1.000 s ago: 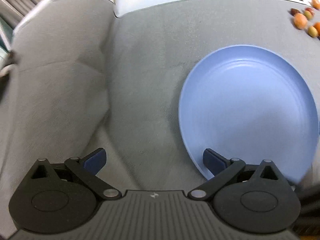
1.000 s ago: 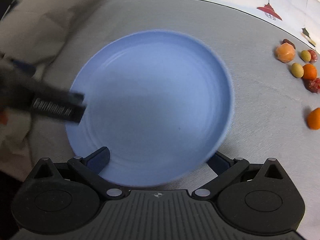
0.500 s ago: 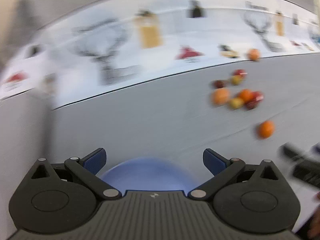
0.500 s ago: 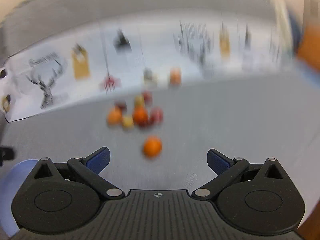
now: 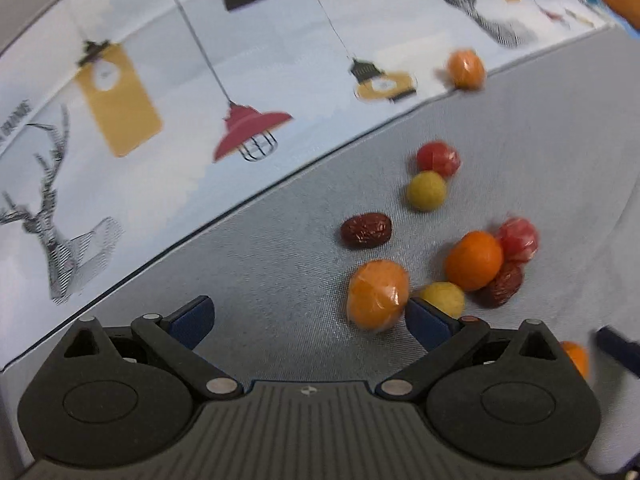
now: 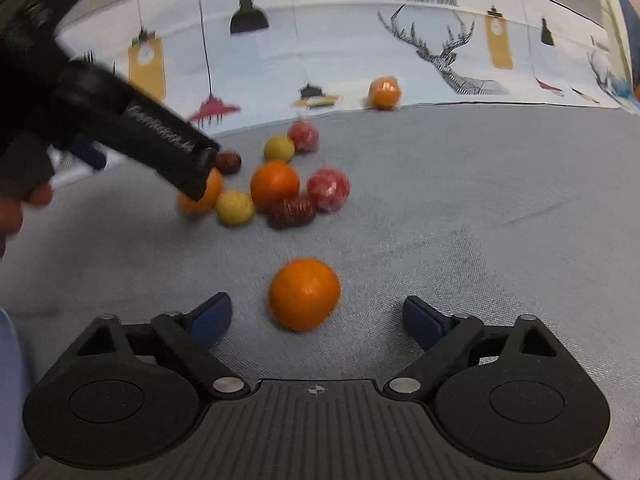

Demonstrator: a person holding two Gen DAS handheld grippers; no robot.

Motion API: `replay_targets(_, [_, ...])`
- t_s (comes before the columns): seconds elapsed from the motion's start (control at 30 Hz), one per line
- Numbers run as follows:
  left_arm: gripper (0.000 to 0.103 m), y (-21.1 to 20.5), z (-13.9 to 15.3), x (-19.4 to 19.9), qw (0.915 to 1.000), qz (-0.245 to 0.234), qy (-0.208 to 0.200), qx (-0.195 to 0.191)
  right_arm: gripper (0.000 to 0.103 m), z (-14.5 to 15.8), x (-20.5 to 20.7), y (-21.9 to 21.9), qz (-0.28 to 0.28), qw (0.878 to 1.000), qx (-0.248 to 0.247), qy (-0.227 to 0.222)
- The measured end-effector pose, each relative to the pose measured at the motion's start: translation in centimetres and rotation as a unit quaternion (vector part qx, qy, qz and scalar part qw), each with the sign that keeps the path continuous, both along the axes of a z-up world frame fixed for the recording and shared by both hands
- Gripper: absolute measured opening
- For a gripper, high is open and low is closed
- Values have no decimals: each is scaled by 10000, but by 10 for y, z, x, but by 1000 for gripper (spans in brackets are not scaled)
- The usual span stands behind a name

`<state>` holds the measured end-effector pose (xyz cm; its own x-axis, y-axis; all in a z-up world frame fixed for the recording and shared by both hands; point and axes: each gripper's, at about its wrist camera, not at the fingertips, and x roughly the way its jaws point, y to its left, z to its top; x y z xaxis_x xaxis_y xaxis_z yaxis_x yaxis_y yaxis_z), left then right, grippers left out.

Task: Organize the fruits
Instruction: 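Grasp the wrapped orange with the left tool while the right tool grasps an orange, then carry the wrapped orange and orange over the blue plate with both tools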

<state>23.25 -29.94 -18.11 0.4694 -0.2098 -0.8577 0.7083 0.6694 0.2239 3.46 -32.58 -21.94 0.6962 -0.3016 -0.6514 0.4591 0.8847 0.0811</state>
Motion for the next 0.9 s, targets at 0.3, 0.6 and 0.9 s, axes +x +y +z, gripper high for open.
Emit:
replay_targets(0.3, [35, 1, 7, 0, 9964, -295, 483, -636, 35, 3, -4, 2, 109, 9991, -350, -197])
replay_targets(0.6, [35, 86, 91, -87, 9983, 332, 27, -469, 35, 54, -52, -18, -565, 9967, -172, -552])
replay_targets(0.9, [35, 216, 149, -198, 9914, 1203, -10, -519, 36, 138, -169, 61, 556, 9934, 509, -864])
